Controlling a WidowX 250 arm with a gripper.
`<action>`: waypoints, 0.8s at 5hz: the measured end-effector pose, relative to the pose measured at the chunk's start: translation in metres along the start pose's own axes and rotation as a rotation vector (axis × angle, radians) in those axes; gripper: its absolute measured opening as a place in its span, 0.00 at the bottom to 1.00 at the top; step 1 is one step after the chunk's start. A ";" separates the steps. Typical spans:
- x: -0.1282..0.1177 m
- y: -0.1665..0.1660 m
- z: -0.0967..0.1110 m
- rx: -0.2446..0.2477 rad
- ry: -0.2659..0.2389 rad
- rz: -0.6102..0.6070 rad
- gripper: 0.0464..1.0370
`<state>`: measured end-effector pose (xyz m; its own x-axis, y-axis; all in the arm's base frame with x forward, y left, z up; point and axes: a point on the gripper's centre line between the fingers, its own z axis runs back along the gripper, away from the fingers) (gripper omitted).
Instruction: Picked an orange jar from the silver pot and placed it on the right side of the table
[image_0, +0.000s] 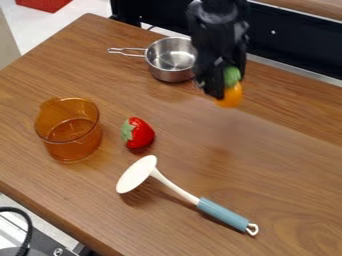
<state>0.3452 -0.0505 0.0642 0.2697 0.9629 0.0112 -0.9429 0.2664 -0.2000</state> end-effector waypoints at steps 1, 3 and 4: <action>-0.021 0.003 -0.018 0.046 -0.025 -0.089 0.58; -0.030 -0.003 -0.034 0.032 -0.060 -0.082 0.63; -0.033 -0.006 -0.035 0.010 -0.057 -0.096 0.90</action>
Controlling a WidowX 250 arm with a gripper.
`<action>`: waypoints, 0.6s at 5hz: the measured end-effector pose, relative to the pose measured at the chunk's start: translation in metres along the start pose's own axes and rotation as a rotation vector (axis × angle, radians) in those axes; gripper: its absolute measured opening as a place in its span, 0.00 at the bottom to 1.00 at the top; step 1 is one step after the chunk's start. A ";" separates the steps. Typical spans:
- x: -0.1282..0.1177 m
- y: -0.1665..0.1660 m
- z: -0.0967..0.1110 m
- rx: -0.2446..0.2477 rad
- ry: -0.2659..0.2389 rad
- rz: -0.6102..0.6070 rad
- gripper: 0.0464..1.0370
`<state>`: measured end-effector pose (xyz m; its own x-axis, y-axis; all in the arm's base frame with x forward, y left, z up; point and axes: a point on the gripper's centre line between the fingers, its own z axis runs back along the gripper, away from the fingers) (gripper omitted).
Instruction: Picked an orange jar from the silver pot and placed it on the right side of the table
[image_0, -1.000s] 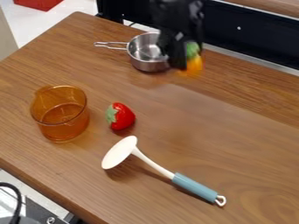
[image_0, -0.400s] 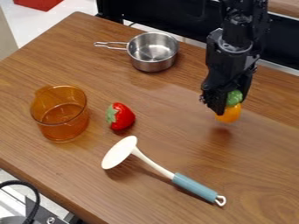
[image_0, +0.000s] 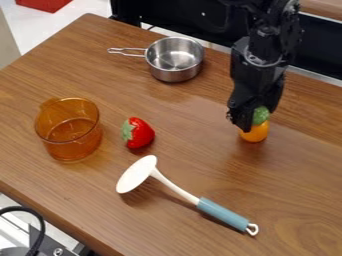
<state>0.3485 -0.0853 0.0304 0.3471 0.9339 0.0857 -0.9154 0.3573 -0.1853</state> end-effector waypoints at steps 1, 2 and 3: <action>-0.003 0.001 0.000 0.005 0.022 -0.010 0.96; 0.002 0.003 0.000 0.014 0.017 0.006 0.96; 0.015 0.004 0.013 0.007 0.022 0.044 0.96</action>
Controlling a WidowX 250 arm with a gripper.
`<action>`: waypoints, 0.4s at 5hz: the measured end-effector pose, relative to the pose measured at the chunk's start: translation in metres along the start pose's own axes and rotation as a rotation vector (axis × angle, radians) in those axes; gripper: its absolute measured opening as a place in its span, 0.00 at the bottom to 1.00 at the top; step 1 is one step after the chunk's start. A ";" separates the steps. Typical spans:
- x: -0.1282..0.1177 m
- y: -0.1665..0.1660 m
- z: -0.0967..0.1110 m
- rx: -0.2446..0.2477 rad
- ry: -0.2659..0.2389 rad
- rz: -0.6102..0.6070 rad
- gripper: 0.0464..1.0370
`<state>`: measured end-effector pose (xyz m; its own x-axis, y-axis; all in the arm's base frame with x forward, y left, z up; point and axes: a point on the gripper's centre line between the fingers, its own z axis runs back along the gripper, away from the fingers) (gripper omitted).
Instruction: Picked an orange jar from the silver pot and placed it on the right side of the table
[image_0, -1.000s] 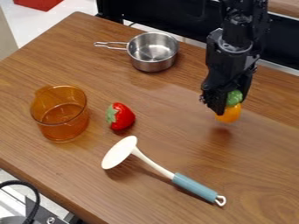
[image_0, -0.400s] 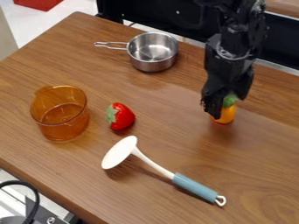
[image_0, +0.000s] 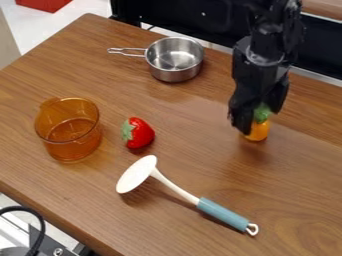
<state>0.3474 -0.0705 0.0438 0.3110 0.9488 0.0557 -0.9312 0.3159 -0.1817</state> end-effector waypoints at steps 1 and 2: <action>0.023 -0.007 0.025 -0.081 -0.032 0.061 0.96; 0.058 -0.002 0.027 -0.135 -0.079 0.141 0.96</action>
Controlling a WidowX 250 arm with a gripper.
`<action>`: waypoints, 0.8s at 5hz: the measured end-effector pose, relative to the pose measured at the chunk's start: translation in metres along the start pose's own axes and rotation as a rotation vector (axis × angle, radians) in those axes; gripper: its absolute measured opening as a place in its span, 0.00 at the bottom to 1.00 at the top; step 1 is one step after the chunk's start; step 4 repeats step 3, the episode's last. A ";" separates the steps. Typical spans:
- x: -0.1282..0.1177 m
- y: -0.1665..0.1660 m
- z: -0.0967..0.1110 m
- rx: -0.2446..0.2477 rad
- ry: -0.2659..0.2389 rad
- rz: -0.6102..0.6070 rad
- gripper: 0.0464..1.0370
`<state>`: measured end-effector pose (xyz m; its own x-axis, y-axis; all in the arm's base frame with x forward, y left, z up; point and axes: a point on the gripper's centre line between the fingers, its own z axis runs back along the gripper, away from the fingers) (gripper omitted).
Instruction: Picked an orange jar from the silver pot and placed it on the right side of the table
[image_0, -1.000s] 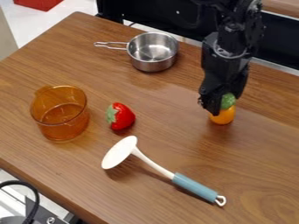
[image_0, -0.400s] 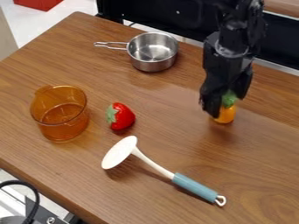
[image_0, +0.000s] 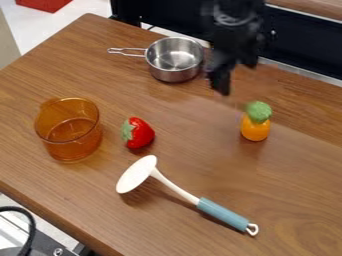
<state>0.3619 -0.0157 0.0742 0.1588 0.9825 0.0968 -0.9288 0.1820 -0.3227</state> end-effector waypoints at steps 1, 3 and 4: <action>0.042 0.013 -0.003 0.022 -0.024 0.051 0.96; 0.093 0.051 0.004 0.002 0.028 -0.239 0.96; 0.093 0.051 0.004 0.002 0.028 -0.239 0.96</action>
